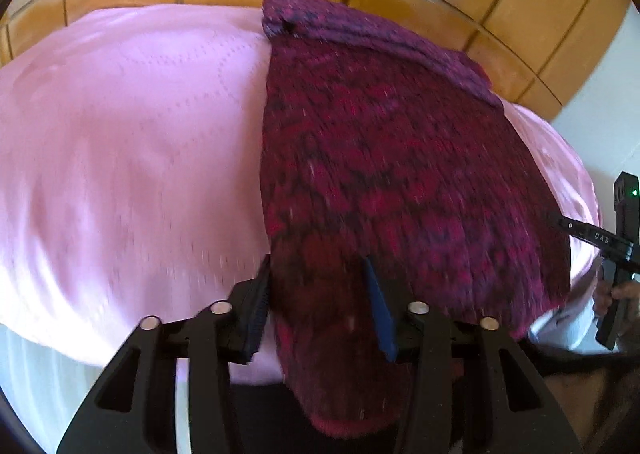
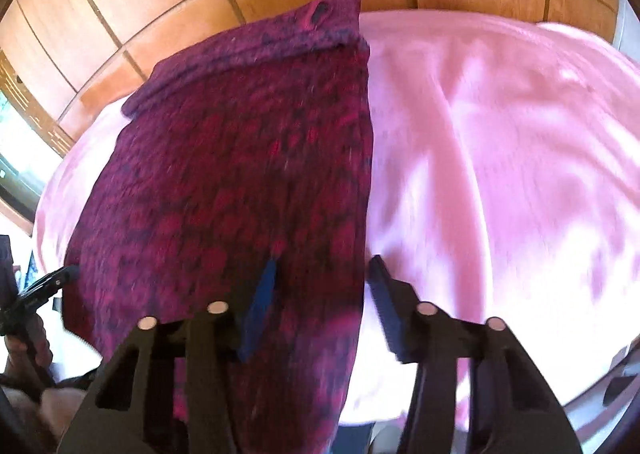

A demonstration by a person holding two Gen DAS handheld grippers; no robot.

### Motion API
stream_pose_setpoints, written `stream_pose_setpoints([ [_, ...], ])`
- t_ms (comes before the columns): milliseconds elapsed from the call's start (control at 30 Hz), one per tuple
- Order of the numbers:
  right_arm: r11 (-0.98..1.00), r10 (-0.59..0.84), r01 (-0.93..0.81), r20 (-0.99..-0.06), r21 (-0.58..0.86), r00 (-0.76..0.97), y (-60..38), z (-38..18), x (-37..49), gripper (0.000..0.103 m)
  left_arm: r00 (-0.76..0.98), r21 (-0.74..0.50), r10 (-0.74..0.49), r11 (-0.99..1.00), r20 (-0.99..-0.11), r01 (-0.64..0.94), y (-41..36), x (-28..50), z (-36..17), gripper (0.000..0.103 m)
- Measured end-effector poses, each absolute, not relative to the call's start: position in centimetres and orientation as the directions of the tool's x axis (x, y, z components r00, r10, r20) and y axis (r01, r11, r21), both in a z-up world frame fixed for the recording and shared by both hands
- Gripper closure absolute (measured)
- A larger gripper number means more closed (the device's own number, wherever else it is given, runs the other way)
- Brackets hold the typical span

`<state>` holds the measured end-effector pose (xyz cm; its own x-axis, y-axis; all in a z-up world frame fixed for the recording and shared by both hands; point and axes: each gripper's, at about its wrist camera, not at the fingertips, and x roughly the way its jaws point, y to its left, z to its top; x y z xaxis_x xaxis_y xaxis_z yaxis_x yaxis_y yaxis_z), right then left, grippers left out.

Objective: Fold small clothes

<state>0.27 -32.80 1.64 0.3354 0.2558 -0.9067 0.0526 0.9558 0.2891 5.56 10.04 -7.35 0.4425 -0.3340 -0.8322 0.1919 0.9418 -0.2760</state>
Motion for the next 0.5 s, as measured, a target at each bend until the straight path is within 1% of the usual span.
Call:
stream_pose_setpoints([
  [33, 0.954, 0.266, 0.049, -0.908, 0.297, 0.325, -32.7, 1.8, -0.2, 0.061, 0.438, -0.275, -0.337, 0.94, -0.834, 0.2, 10.0, 5.3, -7.3, 0.066],
  [100, 0.952, 0.28, 0.04, -0.913, 0.305, 0.298, -32.5, 1.9, -1.5, 0.065, 0.428, -0.269, -0.339, 0.938, -0.838, 0.217, 9.9, 4.6, -7.2, 0.075],
  [133, 0.947, 0.297, 0.039, -0.913, 0.32, 0.278, -32.4, 1.8, -1.9, 0.067, 0.427, -0.266, -0.338, 0.939, -0.839, 0.22, 9.9, 4.3, -7.1, 0.076],
  [200, 0.938, 0.33, 0.029, -0.916, 0.345, 0.228, -31.9, 1.4, -2.8, 0.072, 0.429, -0.251, -0.327, 0.941, -0.842, 0.225, 10.0, 4.0, -6.9, 0.085],
  [267, 0.931, 0.352, 0.019, -0.912, 0.364, 0.208, -31.8, 1.7, -3.0, 0.083, 0.44, -0.245, -0.328, 0.94, -0.836, 0.235, 10.0, 4.0, -6.3, 0.09],
  [333, 0.911, 0.399, 0.013, -0.89, 0.412, 0.221, -32.1, 2.9, -2.4, 0.086, 0.452, -0.294, -0.378, 0.923, -0.808, 0.247, 10.6, 4.2, -5.0, 0.092],
  [400, 0.891, 0.439, 0.0, -0.861, 0.454, 0.255, -32.4, 4.4, -1.8, 0.087, 0.468, -0.368, -0.446, 0.895, -0.763, 0.252, 11.3, 4.6, -3.6, 0.093],
  [500, 0.838, 0.514, 0.0, -0.789, 0.546, 0.337, -33.0, 6.5, -0.1, 0.088, 0.496, -0.489, -0.54, 0.838, -0.68, 0.243, 12.4, 6.1, -1.8, 0.093],
])
